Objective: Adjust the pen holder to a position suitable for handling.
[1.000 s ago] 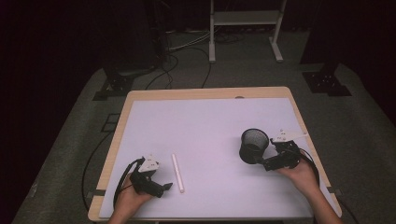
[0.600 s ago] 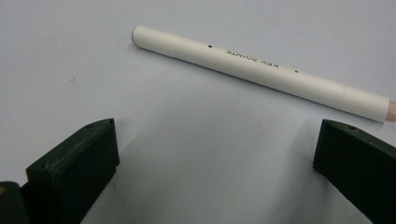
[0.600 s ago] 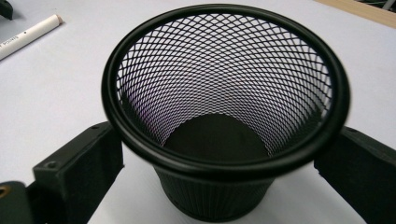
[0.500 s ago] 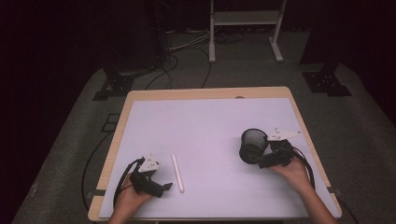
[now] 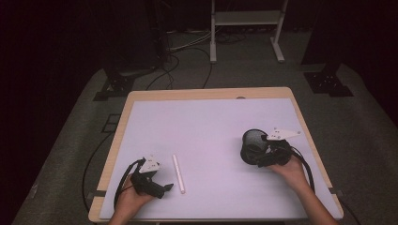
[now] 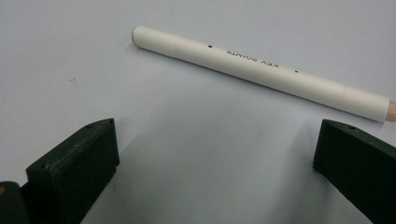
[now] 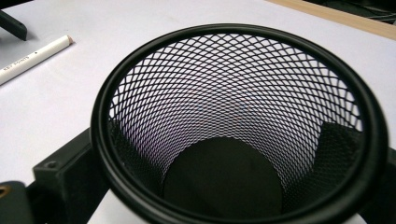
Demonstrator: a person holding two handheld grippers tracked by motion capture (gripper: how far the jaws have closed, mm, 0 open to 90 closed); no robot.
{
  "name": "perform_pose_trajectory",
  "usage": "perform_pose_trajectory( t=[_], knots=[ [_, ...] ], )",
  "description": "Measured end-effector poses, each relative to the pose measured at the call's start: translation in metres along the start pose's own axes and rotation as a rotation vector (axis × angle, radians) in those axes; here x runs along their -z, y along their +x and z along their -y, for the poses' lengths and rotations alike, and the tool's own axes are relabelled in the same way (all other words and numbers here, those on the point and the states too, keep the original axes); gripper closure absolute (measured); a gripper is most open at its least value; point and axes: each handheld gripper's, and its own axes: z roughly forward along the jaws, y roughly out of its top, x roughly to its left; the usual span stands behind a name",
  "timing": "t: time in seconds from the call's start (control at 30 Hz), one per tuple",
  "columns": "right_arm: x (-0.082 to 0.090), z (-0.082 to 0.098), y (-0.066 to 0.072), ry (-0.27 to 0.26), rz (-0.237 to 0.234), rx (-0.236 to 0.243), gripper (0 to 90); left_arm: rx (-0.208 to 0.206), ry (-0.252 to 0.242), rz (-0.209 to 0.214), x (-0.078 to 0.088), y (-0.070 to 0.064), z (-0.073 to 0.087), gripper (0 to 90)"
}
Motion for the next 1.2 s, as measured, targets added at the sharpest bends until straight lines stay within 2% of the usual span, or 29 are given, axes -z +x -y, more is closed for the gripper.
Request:
perform_pose_trajectory(
  t=[0.23, 0.33, 0.63, 1.2],
  knots=[
    [-0.006, 0.000, 0.002, 0.018, 0.018, 0.002, 1.3, 0.000, 0.000, 0.000, 0.000, 0.000, 0.000, 0.0],
    [-0.005, 0.001, 0.002, 0.009, 0.040, -0.002, 7.9, 0.000, 0.000, 0.000, 0.000, 0.000, 0.000, 0.0],
    [-0.004, 0.000, 0.003, -0.001, 0.051, 0.018, 9.1, 0.001, 0.000, 0.001, 0.000, 0.000, 0.000, 0.0],
    [0.005, -0.006, 0.002, -0.001, 0.071, 0.016, 9.3, 0.001, 0.000, 0.001, 0.000, 0.000, 0.000, 0.0]
  ],
)
